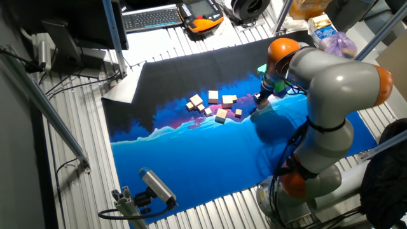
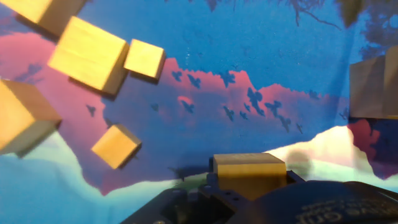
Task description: Stack the blocks in a vertical line of five
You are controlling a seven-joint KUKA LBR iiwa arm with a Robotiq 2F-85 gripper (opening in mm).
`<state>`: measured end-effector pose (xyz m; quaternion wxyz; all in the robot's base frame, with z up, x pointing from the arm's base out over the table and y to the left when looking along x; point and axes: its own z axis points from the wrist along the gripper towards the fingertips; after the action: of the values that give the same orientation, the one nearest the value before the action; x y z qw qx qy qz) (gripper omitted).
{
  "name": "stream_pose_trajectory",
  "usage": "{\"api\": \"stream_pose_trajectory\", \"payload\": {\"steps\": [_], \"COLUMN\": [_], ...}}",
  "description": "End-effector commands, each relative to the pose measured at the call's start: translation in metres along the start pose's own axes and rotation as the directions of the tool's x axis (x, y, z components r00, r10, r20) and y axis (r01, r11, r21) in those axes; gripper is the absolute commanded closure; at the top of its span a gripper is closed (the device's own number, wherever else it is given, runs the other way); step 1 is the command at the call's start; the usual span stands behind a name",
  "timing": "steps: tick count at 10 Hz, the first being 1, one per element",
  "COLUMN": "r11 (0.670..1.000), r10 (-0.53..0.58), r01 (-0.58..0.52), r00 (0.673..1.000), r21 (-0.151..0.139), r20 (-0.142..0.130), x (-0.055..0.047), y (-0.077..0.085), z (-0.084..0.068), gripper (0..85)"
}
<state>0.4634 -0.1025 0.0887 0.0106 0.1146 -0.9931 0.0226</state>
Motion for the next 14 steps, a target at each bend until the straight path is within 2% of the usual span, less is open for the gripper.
{"api": "stream_pose_trajectory", "payload": {"steps": [1,2,4,6,9,11,12,13,14], "r11": [1.0,0.999,0.999,0.998,0.996,0.994,0.993,0.993,0.993], "r10": [0.013,0.034,0.044,0.061,0.089,0.107,0.115,0.118,0.116], "r01": [-0.013,-0.034,-0.044,-0.061,-0.089,-0.107,-0.115,-0.118,-0.116], "r00": [1.0,0.999,0.999,0.998,0.996,0.994,0.993,0.993,0.993], "r21": [-0.007,0.001,-0.002,0.007,0.007,0.024,0.027,0.025,0.021], "r20": [-0.021,-0.022,-0.006,0.009,0.006,0.004,0.004,0.004,0.005], "x": [-0.001,0.0,0.001,0.001,0.001,0.001,0.001,0.001,0.0], "y": [-0.001,-0.002,-0.002,-0.002,-0.002,-0.001,0.0,0.0,0.001], "z": [0.005,0.011,0.018,0.026,0.033,0.033,0.033,0.034,0.034], "gripper": [85.0,85.0,85.0,85.0,85.0,85.0,68.0,68.0,85.0]}}
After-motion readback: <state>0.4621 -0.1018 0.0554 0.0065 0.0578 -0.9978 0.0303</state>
